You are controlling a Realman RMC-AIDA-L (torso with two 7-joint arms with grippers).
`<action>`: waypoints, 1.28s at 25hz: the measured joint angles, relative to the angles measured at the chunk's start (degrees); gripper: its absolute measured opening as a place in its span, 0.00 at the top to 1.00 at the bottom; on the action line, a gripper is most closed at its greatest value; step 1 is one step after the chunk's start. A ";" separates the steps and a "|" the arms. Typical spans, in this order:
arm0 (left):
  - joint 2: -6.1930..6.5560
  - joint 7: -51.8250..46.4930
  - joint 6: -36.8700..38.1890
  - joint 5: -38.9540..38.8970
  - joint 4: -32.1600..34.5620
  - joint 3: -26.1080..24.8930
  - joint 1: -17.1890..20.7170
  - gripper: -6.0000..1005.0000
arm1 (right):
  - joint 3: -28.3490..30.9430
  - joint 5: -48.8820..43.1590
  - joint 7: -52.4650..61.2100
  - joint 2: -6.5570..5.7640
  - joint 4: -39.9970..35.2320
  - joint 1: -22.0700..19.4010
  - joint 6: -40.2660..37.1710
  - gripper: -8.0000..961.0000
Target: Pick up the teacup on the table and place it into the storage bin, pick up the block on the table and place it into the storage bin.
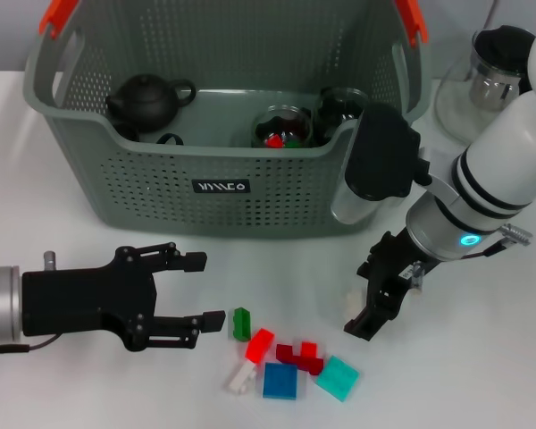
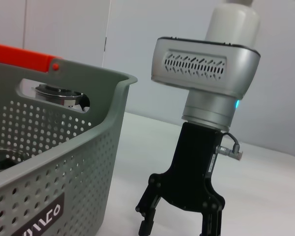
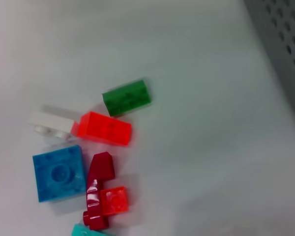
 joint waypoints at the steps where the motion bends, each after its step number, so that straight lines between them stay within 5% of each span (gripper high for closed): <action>1: 0.00 0.00 0.00 0.00 0.00 0.00 0.00 0.17 | -0.04 0.02 0.00 0.02 0.44 0.08 0.24 0.02; 4: -0.03 0.00 0.00 0.03 -0.10 0.00 0.00 0.17 | -0.09 0.07 0.00 0.07 1.41 0.27 0.76 0.02; 10: 0.00 -0.07 -0.07 0.10 -0.38 0.00 -0.11 0.17 | -0.61 0.25 0.00 0.22 1.65 0.49 1.42 0.19; 15: 0.07 -0.09 -0.09 0.21 -0.77 0.00 -0.19 0.17 | -1.74 0.29 0.24 0.31 1.75 0.52 2.67 0.43; 21: 0.05 -0.08 -0.35 0.26 -0.78 0.00 0.01 0.17 | -2.05 0.73 0.56 0.18 1.30 0.84 1.80 0.47; 32: 0.32 0.15 -0.41 0.36 -0.50 -1.33 0.39 0.17 | 6.20 5.73 2.41 -0.14 -22.17 -1.16 -17.99 0.53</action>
